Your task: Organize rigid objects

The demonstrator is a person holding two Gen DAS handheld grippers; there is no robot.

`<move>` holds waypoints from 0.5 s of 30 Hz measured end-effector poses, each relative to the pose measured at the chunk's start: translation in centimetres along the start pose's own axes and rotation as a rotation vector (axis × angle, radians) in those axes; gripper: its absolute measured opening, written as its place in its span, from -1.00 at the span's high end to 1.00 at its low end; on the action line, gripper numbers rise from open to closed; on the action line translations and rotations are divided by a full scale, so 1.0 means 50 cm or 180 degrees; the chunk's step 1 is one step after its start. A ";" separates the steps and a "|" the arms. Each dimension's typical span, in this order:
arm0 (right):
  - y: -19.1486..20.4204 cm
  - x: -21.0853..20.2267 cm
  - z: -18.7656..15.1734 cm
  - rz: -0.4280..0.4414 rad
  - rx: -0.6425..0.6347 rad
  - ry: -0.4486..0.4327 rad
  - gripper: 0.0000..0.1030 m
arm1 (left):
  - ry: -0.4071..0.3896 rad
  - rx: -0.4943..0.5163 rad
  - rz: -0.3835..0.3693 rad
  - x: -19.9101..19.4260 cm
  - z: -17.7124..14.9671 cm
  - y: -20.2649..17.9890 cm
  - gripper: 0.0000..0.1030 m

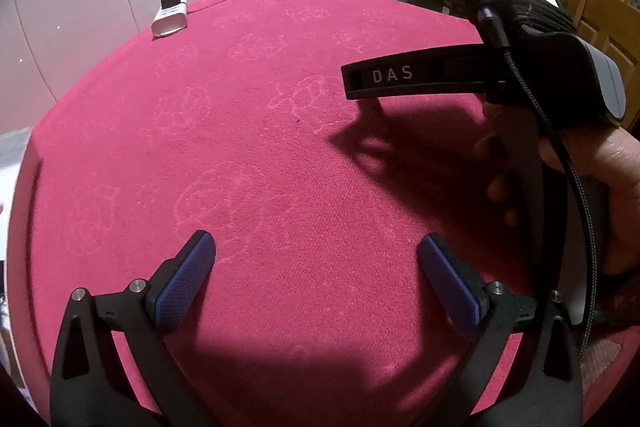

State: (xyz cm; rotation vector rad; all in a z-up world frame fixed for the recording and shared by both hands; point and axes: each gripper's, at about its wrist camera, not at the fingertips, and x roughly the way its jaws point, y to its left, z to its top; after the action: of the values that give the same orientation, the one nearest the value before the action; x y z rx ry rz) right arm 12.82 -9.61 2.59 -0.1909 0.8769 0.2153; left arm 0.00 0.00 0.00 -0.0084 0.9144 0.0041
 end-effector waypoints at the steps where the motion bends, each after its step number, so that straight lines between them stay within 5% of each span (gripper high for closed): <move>1: 0.001 0.000 0.000 0.0000 0.0001 0.0000 -1.00 | 0.0000 0.0001 0.0001 0.000 0.000 0.000 -0.99; 15: 0.008 0.002 0.003 -0.0006 0.0007 0.0001 -1.00 | 0.0000 0.0000 0.0000 0.000 0.000 0.000 -0.99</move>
State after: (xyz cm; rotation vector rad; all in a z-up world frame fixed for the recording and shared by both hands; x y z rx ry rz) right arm 12.89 -9.16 2.59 -0.1898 0.8773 0.2127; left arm -0.01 -0.01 0.00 -0.0083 0.9144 0.0040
